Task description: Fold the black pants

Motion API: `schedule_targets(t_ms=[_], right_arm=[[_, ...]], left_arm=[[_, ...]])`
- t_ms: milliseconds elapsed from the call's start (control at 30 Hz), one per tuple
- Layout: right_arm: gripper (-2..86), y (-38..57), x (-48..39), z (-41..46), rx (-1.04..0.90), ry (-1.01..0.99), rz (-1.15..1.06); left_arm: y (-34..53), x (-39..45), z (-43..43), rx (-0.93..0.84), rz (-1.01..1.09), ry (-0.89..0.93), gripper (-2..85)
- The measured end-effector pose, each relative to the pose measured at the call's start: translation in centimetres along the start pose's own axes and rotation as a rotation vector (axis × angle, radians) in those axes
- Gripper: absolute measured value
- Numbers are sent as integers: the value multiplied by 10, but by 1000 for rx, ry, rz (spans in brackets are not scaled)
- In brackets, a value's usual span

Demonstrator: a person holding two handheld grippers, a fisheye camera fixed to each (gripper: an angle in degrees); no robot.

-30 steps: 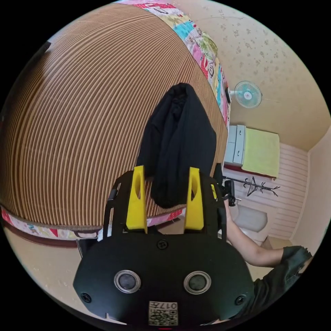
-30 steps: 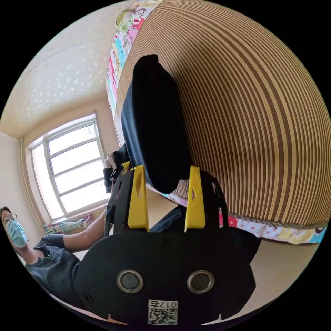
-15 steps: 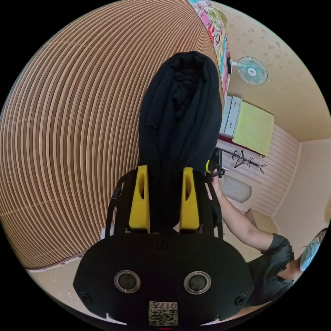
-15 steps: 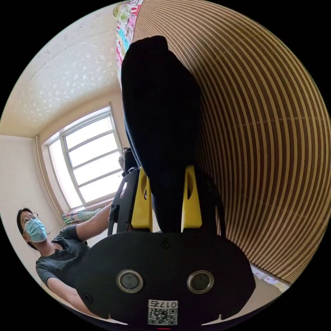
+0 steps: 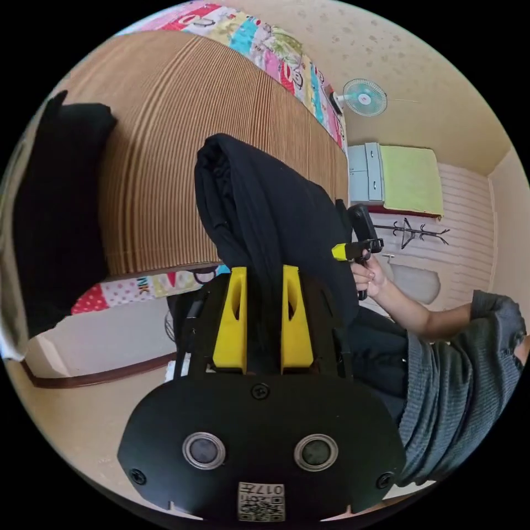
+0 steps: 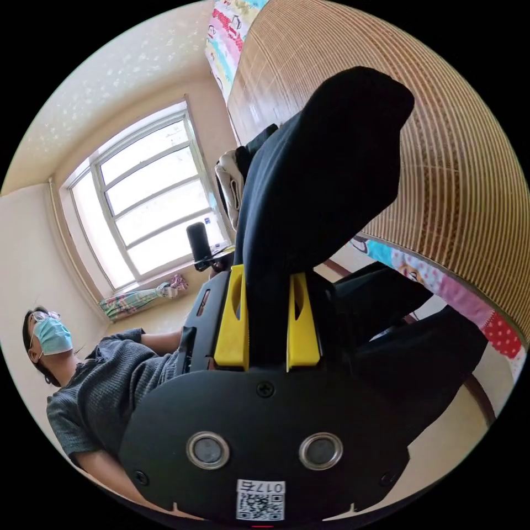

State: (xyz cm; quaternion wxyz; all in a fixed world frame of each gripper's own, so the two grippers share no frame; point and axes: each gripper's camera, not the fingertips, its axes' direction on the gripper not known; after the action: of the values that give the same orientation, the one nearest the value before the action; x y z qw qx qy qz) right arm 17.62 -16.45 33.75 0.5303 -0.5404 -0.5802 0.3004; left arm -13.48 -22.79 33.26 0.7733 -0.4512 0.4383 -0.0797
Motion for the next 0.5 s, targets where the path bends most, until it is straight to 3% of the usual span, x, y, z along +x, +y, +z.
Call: schedule_targets(t_ms=[167, 333, 433, 500], right_arm=[[110, -65, -102, 106, -141, -57, -216], [113, -120, -156, 192, -101, -102, -246], [120, -150, -156, 235, -7, -4, -209], [123, -168, -133, 261, -19, 76, -110]], left_arm=[[53, 19, -166, 198, 57, -258, 99], [78, 4, -302, 356, 17, -488, 101], [80, -52, -351, 454, -199, -494, 106], [99, -114, -354, 591, -473, -403, 87]])
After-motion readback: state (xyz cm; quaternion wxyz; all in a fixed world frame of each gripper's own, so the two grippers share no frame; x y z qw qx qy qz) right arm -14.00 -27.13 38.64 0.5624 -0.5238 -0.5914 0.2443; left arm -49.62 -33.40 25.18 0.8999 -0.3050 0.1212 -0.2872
